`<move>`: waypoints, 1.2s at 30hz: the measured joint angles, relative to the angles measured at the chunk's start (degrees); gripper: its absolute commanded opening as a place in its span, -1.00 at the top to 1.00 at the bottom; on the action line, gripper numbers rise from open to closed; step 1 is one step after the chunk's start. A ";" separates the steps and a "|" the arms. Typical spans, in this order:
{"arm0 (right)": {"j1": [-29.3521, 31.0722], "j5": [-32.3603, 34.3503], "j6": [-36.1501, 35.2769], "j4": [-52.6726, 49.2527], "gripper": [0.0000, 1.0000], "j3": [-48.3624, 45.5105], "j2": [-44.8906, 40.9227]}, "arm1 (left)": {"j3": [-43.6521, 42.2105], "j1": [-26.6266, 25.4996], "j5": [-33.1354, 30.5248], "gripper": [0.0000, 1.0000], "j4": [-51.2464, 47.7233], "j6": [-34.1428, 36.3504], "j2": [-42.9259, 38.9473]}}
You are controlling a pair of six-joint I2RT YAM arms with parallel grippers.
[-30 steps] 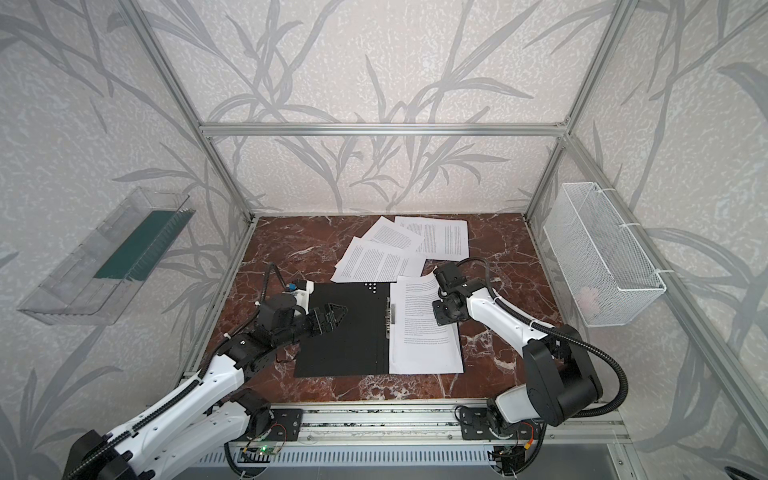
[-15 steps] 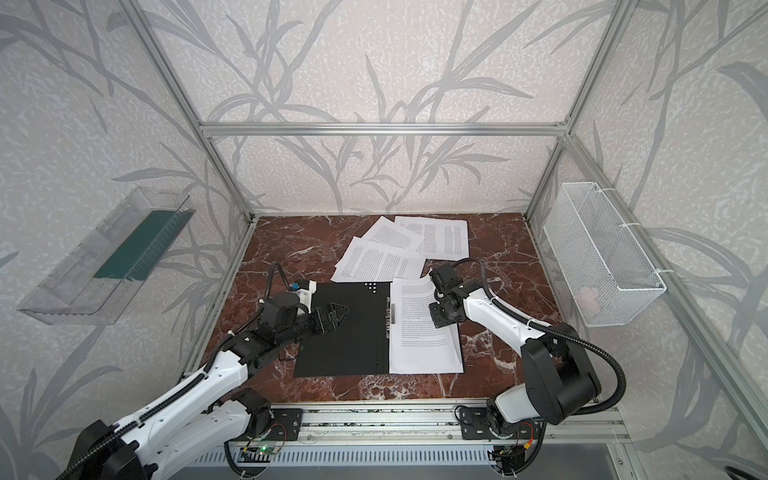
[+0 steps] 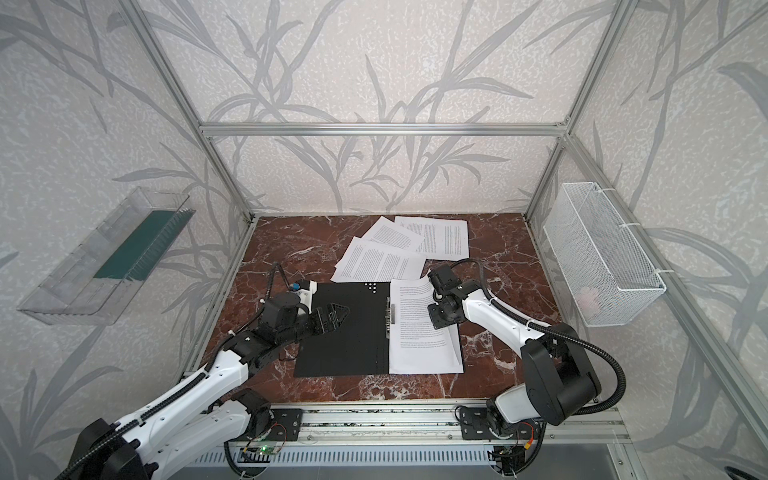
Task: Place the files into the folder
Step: 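Hold the sheet edge beside the folder clip with the right gripper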
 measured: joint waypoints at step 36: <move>1.73 1.11 1.64 -1.42 1.00 -1.07 -1.70 | -0.37 0.00 0.81 -0.98 1.49 -0.11 0.81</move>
